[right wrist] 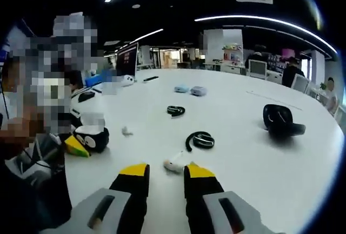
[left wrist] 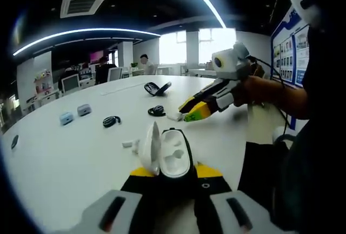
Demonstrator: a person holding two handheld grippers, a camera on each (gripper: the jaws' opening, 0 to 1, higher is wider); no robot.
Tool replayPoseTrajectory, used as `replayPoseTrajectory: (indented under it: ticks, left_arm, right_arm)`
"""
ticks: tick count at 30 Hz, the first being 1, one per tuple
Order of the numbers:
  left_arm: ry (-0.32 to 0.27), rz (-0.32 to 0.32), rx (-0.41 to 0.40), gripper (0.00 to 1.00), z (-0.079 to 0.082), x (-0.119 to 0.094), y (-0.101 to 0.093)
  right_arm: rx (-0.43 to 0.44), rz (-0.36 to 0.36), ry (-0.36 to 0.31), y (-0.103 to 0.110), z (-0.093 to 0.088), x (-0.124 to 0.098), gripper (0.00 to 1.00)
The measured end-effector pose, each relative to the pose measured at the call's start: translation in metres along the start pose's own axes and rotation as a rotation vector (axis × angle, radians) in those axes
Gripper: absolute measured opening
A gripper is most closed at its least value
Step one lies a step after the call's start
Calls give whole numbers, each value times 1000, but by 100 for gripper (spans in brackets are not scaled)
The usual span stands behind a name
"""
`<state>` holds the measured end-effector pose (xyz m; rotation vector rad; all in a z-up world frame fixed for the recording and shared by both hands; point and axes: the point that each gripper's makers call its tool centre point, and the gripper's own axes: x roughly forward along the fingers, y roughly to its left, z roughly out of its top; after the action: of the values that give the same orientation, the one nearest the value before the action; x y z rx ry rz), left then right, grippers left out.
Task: Pick up the earbuds from the table and place the earbuds into the earbud case
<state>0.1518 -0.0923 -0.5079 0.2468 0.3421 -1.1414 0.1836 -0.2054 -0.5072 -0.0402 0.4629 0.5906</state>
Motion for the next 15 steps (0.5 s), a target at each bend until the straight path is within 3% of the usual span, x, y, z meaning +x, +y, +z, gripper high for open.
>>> replayPoseTrajectory:
  ticks: [15]
  left_arm:
    - [-3,-4,-7,25,0,0,0]
  right_arm:
    - [11,-32,-48,-4,1,9,16]
